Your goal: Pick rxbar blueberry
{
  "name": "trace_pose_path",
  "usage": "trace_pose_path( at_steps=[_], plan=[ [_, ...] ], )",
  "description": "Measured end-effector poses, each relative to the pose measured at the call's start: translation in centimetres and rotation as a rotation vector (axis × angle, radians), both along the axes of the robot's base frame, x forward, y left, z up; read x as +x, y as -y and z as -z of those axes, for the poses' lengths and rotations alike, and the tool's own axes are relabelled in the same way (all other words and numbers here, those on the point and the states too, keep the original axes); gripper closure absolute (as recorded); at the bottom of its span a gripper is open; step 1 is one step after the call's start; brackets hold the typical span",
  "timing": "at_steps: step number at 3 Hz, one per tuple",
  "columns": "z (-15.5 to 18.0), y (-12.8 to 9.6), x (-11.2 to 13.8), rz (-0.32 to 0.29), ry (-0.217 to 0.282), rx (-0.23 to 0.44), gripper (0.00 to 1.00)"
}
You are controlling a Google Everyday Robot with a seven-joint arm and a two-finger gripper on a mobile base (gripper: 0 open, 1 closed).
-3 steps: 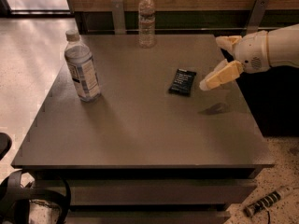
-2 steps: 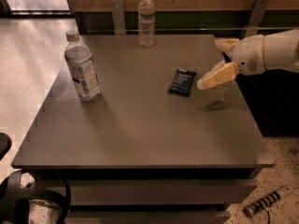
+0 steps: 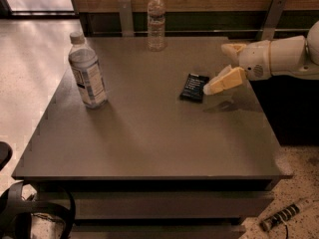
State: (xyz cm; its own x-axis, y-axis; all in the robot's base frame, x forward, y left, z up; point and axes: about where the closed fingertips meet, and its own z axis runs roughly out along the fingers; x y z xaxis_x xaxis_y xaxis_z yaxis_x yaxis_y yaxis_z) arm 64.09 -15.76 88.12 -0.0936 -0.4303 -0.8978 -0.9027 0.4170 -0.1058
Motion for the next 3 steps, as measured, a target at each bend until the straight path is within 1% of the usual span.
trace_pose_path(
  at_steps=[1,2,3],
  plan=[
    [2.8,-0.9,2.3,-0.026,-0.007,0.073,0.0],
    [5.8,-1.6,3.3,-0.052,-0.016,0.127,0.0],
    [6.5,-2.6,2.3,-0.069,-0.018,0.134,0.0]
  ],
)
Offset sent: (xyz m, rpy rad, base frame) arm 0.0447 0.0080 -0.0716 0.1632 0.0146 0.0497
